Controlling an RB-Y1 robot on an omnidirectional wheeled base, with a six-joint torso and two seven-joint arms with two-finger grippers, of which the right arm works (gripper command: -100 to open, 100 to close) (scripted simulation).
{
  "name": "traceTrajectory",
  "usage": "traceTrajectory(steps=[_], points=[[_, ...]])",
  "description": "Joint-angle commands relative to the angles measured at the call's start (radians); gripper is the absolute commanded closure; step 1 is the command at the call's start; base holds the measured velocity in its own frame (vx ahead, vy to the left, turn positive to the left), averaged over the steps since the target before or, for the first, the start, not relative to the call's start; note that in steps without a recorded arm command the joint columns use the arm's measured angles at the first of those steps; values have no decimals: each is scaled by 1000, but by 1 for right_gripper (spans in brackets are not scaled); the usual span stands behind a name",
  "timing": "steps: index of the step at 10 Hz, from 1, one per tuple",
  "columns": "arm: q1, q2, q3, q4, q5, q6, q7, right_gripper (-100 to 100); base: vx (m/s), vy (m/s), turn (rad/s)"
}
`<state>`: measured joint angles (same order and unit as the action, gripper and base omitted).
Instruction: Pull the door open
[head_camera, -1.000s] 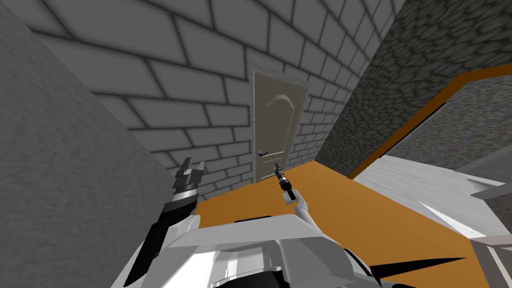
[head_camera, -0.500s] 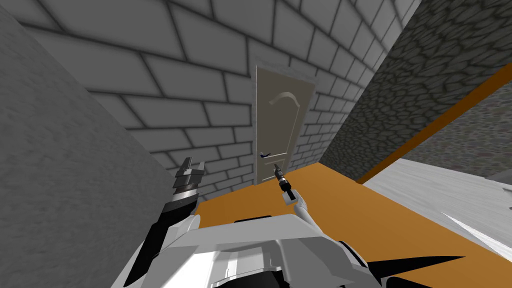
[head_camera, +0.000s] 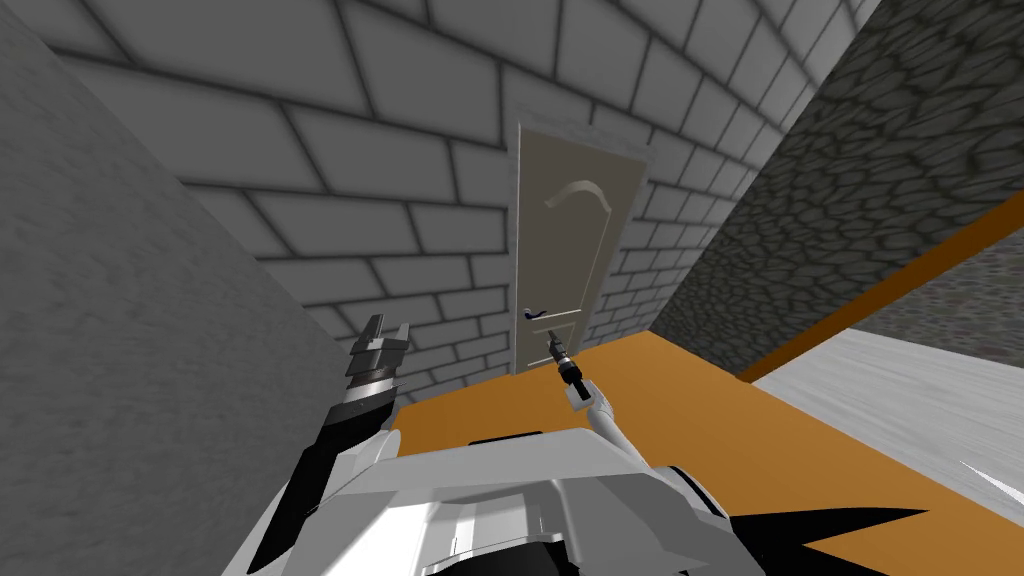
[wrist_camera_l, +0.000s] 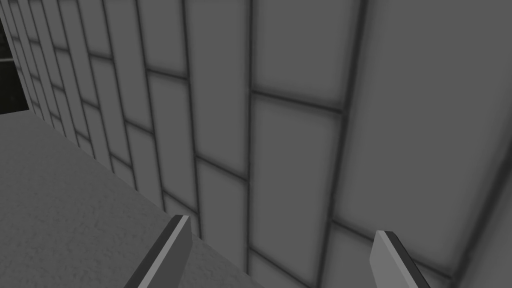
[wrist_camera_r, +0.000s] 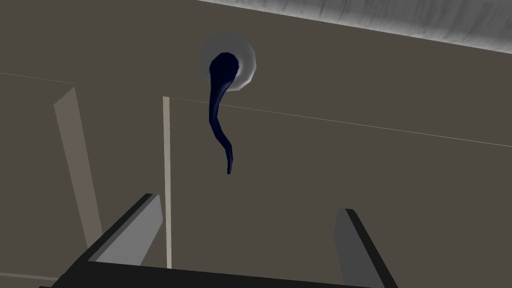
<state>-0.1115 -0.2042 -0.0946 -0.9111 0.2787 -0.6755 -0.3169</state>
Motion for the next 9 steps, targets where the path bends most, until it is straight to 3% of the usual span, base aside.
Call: traceTrajectory(steps=[1, 8, 9], points=[[-13, -3, -1, 34, 5, -7, -5, -100, 90, -10, 56], [-73, -18, -7, 190, 24, -39, -22, -100, 106, -23, 60], [-70, -16, -7, 179, 22, -37, -20, -100, 51, -18, 12]])
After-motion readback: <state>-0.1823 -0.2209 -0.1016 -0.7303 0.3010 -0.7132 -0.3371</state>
